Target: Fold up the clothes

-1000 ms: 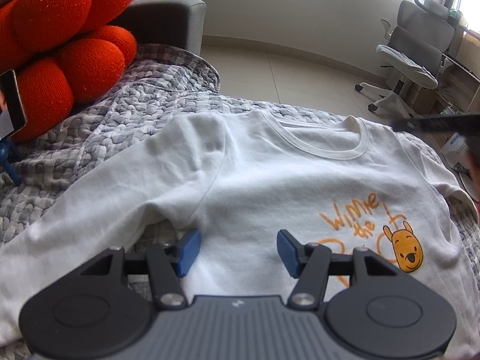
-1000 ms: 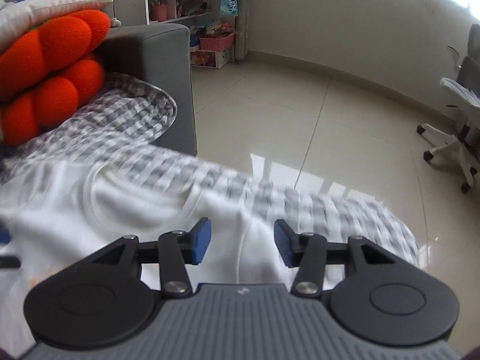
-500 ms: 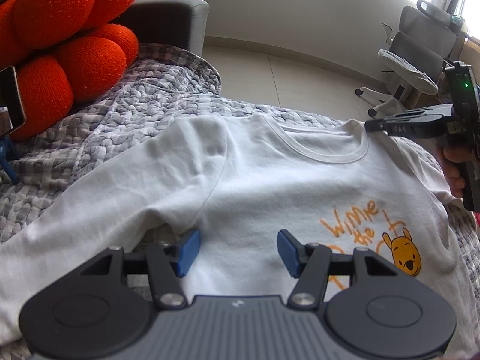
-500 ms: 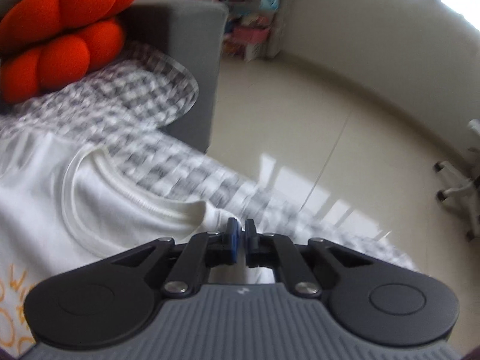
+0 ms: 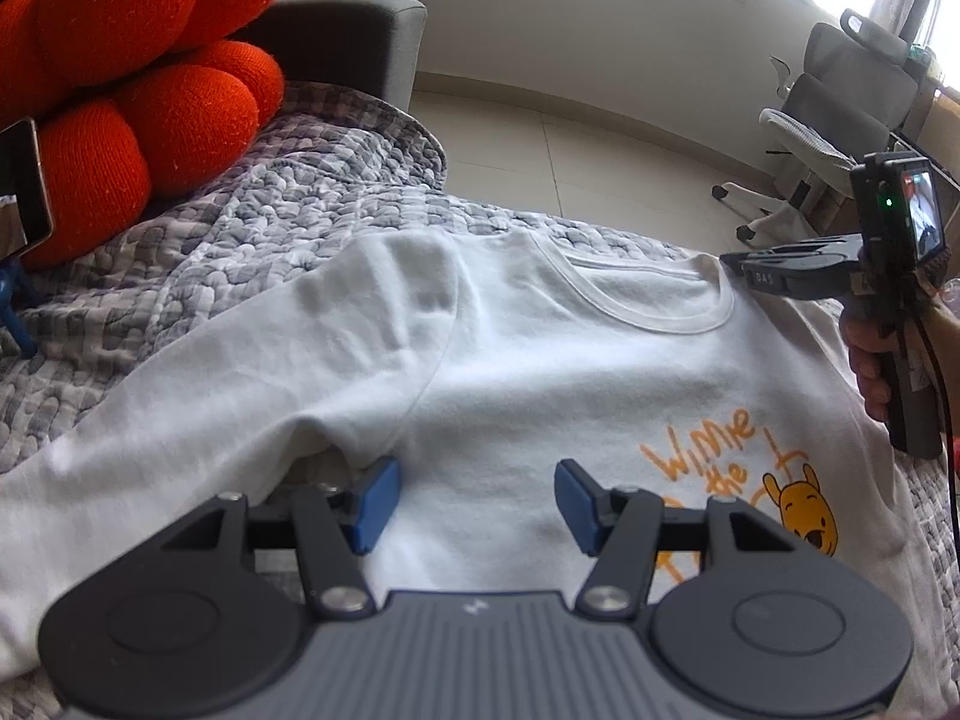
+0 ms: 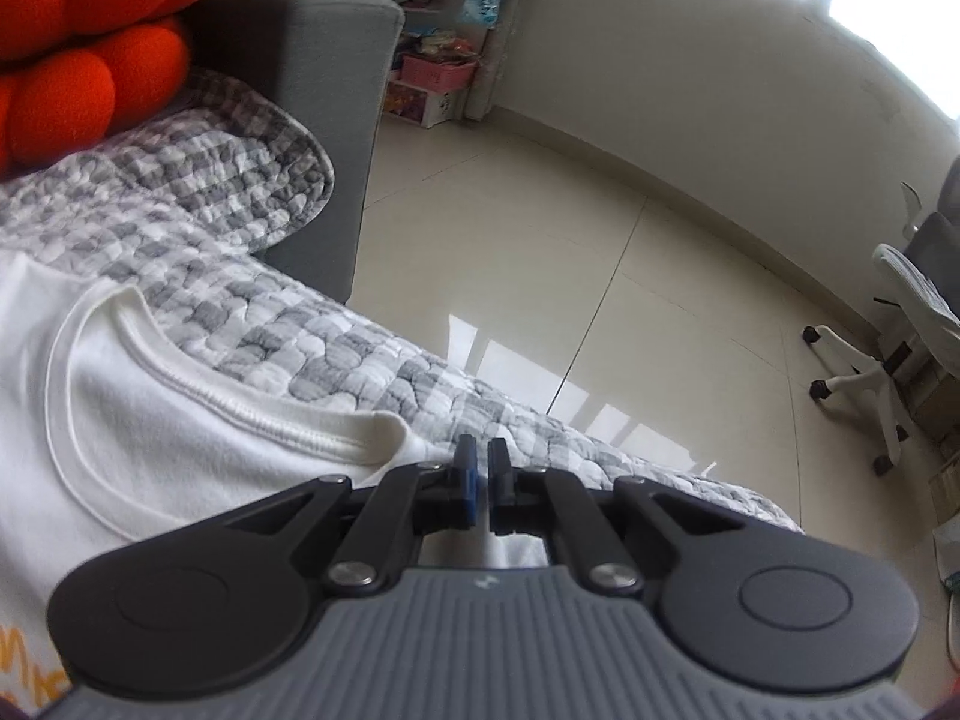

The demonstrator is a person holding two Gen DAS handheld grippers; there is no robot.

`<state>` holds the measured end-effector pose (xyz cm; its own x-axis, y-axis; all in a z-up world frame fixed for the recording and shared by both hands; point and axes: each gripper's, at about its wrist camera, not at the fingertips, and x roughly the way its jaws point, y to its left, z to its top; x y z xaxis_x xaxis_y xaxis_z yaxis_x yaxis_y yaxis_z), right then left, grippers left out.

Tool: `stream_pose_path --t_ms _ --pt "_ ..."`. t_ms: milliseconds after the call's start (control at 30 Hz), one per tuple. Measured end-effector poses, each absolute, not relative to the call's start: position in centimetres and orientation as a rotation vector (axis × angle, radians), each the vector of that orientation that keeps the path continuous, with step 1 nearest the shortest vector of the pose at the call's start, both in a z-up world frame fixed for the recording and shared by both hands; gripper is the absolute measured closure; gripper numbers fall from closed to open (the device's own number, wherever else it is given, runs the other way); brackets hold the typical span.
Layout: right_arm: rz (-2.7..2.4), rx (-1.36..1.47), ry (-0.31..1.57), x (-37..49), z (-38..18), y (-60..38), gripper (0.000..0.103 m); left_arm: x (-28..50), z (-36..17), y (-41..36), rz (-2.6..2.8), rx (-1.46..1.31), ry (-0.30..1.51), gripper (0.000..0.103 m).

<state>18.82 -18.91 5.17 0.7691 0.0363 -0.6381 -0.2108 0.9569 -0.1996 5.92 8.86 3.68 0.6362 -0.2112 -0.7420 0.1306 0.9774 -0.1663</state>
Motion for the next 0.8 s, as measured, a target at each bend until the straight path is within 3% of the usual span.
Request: stream_pose_path --t_ms 133,567,800 --pt "0.111 -0.222 0.658 18.2 6.3 -19.1 0.084 5.9 3.7 8.8 -0.195 -0.097 0.860 0.044" --pt "0.040 0.106 0.749 10.9 10.6 -25.4 0.084 6.0 3.8 8.7 -0.182 -0.105 0.861 0.044" --pt "0.081 0.148 0.735 6.9 11.2 -24.4 0.084 5.8 4.7 8.4 -0.158 -0.113 0.782 0.044"
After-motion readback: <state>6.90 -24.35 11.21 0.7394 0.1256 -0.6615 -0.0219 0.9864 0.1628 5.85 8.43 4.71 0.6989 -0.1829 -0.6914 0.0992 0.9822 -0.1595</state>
